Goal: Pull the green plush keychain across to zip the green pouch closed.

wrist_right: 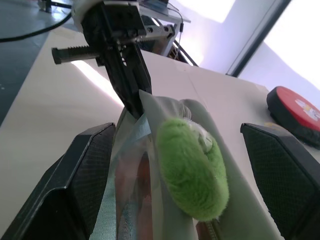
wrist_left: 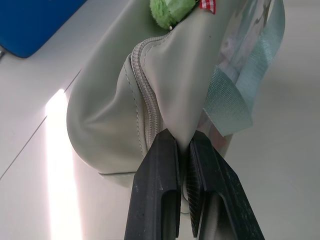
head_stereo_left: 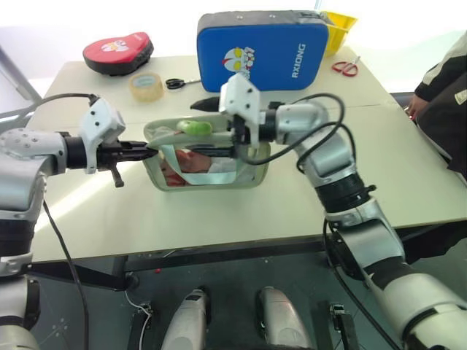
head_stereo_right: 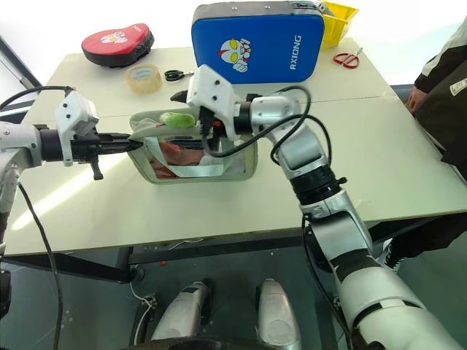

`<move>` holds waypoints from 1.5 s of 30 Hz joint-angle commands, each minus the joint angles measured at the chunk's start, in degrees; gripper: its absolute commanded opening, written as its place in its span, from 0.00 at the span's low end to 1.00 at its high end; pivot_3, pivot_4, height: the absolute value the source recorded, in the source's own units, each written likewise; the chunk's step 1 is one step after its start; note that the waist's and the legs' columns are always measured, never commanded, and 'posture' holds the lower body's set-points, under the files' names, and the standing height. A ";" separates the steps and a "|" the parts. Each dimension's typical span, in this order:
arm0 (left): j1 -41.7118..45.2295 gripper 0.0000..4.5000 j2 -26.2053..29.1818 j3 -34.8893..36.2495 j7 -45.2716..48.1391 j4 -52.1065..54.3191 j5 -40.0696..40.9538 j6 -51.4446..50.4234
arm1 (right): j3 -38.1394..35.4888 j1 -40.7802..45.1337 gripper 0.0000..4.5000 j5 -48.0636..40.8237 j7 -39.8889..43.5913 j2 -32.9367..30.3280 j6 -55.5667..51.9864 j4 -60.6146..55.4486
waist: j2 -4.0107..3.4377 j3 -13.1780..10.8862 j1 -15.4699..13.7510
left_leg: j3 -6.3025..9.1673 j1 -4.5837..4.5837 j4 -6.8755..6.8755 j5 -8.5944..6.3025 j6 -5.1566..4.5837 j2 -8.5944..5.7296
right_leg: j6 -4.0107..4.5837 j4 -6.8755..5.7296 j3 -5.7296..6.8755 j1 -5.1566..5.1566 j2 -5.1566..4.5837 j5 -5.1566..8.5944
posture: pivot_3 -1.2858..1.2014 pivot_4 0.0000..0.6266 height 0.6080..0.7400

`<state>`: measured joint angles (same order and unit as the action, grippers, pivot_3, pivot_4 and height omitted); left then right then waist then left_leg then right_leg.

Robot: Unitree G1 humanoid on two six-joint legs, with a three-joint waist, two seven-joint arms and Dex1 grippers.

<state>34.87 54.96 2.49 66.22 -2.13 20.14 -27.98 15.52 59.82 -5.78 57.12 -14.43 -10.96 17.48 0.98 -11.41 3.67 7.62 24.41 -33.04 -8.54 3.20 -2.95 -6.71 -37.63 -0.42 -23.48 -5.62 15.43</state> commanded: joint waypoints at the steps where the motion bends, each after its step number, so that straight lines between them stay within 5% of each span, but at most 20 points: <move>1: 1.36 0.00 0.33 0.43 -0.32 0.51 -0.69 0.67 | -1.76 3.02 0.81 0.14 -1.37 0.02 1.19 0.80 | 0.00 0.00 0.00 | 0.00 0.00 0.00 0.00 0.00 0.00 | 0.00 0.00 0.00 0.00 0.00 0.00 | 0.52 0.24 1.00; 9: 0.01 0.00 0.31 1.26 -0.60 0.98 -0.60 0.35 | -3.73 3.36 0.01 -2.46 0.78 -1.30 -1.02 -0.96 | 0.00 0.00 0.16 | 0.00 -0.01 0.01 0.00 0.00 0.01 | 0.00 -0.01 0.00 -0.01 0.00 0.00 | 0.52 0.24 1.00; 21: -2.61 0.00 0.94 2.17 -0.42 2.20 -0.28 0.79 | -8.28 2.44 0.01 -1.51 3.49 -16.74 0.01 2.17 | 0.00 0.00 -0.26 | -0.01 -0.01 0.00 0.00 0.00 0.01 | 0.00 0.00 0.00 0.01 0.00 0.00 | 0.52 0.24 1.00; 30: -4.40 0.00 1.21 2.66 -0.42 2.81 0.07 1.04 | -12.27 -4.92 0.01 1.19 -2.80 -24.27 2.47 8.37 | 0.00 0.00 -0.29 | -0.06 -0.02 0.02 -0.01 -0.01 0.02 | 0.01 0.02 -0.05 0.02 -0.01 0.01 | 0.52 0.24 1.00; 37: -2.73 0.00 0.24 1.02 -0.21 1.81 -0.26 1.23 | -9.61 -19.13 0.01 1.12 -9.50 -16.65 -3.30 0.84 | 0.02 0.04 -0.16 | -0.08 -0.10 0.02 -0.02 -0.03 0.04 | 0.01 0.02 -0.07 0.09 0.00 0.01 | 0.52 0.24 1.00; 45: -0.89 0.00 0.14 0.01 0.37 1.02 -0.57 1.30 | -8.46 -21.12 0.01 1.95 -13.83 -10.67 -5.50 -0.63 | 0.00 0.04 -0.57 | -0.09 -0.10 -0.01 -0.01 -0.03 0.01 | 0.01 0.00 -0.09 0.09 0.00 0.01 | 0.52 0.24 1.00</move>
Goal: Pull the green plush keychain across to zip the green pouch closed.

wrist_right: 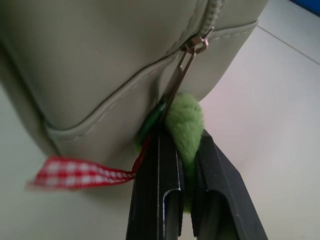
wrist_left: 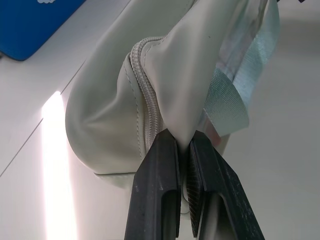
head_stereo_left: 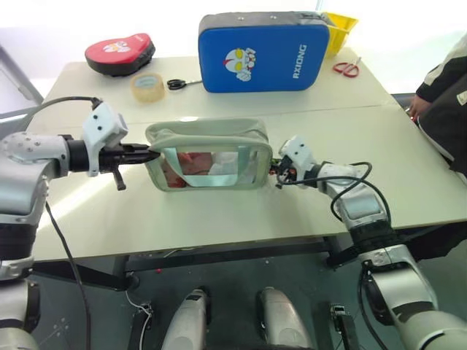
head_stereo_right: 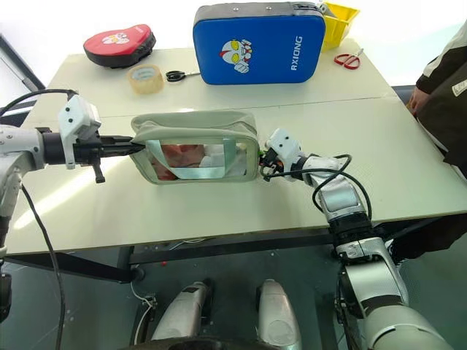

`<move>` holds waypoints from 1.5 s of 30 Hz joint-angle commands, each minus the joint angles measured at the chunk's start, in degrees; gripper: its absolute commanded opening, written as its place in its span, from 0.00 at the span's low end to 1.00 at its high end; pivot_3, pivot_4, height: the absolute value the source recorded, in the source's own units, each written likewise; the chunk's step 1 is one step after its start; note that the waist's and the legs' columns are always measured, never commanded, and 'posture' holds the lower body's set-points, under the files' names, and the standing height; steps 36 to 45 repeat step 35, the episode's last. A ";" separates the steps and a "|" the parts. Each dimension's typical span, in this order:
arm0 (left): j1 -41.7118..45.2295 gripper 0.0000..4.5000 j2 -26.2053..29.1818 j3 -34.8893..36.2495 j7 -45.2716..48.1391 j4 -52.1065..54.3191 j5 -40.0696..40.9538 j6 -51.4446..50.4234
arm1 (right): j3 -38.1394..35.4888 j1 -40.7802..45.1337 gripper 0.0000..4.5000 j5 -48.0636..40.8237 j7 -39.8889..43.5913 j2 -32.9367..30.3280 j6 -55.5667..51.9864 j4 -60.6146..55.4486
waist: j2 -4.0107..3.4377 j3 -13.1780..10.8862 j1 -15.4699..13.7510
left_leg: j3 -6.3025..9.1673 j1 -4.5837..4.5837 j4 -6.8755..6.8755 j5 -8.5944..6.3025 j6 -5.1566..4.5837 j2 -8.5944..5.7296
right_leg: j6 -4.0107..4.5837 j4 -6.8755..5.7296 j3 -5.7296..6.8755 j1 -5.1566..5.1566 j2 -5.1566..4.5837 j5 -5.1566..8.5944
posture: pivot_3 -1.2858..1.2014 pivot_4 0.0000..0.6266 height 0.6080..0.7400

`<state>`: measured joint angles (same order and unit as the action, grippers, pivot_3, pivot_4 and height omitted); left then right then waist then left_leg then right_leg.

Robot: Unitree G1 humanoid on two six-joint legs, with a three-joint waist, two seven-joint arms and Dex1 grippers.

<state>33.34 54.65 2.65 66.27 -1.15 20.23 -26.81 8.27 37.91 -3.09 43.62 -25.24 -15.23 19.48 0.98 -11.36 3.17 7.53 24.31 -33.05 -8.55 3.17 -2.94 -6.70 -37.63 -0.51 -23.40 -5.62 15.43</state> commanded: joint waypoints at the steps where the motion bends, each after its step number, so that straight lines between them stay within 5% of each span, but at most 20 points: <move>1: 0.69 0.00 0.55 -0.10 0.33 0.15 -0.61 -0.01 | -1.88 0.99 0.01 -1.61 0.34 -0.35 -1.94 -3.44 | 0.00 0.00 -0.14 | 0.00 0.00 0.00 0.00 0.00 0.00 | 0.00 0.00 0.00 0.00 0.00 0.00 | 0.52 0.24 1.00; 9: 0.33 0.00 0.83 0.28 -0.11 0.75 -0.76 -0.44 | -4.85 6.36 0.94 -5.67 12.29 -11.10 -3.69 -6.06 | -0.03 -0.02 -0.47 | -0.03 0.01 -0.01 0.00 0.00 0.01 | 0.00 0.02 0.00 -0.01 0.00 0.00 | 0.52 0.24 1.00; 10: 0.39 0.00 0.86 0.38 -0.23 0.72 -0.80 -0.42 | -5.15 8.27 0.99 -6.02 14.90 -13.43 -3.22 -5.34 | -0.03 -0.02 -0.46 | -0.04 0.01 0.00 0.00 0.00 0.01 | 0.00 0.02 -0.01 -0.02 0.00 0.00 | 0.52 0.24 1.00; 16: 1.78 0.00 0.80 1.67 -0.98 -0.42 -0.12 -0.88 | -5.27 17.40 0.99 -13.87 32.29 -22.38 -10.05 -7.57 | -0.08 -0.05 -0.44 | -0.07 0.04 0.03 -0.04 -0.05 0.04 | -0.01 0.08 0.00 -0.03 0.00 0.01 | 0.52 0.24 1.00; 20: 3.08 0.32 0.72 3.59 -0.48 -0.60 2.96 -3.79 | -4.80 19.04 1.00 -16.86 35.18 -22.55 -14.26 -11.69 | -0.08 -0.05 -0.41 | -0.07 0.05 0.03 -0.05 -0.06 0.08 | -0.01 0.09 -0.01 -0.04 0.01 0.01 | 0.52 0.24 1.00; 26: 5.45 0.99 2.71 6.13 -0.04 0.11 7.21 -11.07 | -4.22 18.04 1.00 -15.51 32.76 -20.21 -12.72 -12.05 | -0.06 -0.06 -0.60 | -0.07 0.10 0.00 -0.05 -0.05 0.07 | -0.01 0.11 0.00 -0.06 0.00 0.01 | 0.52 0.24 1.00; 45: 4.99 0.99 7.49 8.39 1.62 -2.79 6.48 -8.84 | -4.08 17.91 1.00 -14.68 31.83 -19.47 -10.24 -9.19 | -0.06 -0.06 -0.60 | -0.08 0.10 0.01 -0.05 -0.05 0.06 | 0.00 0.14 0.00 -0.07 -0.01 0.00 | 0.52 0.24 1.00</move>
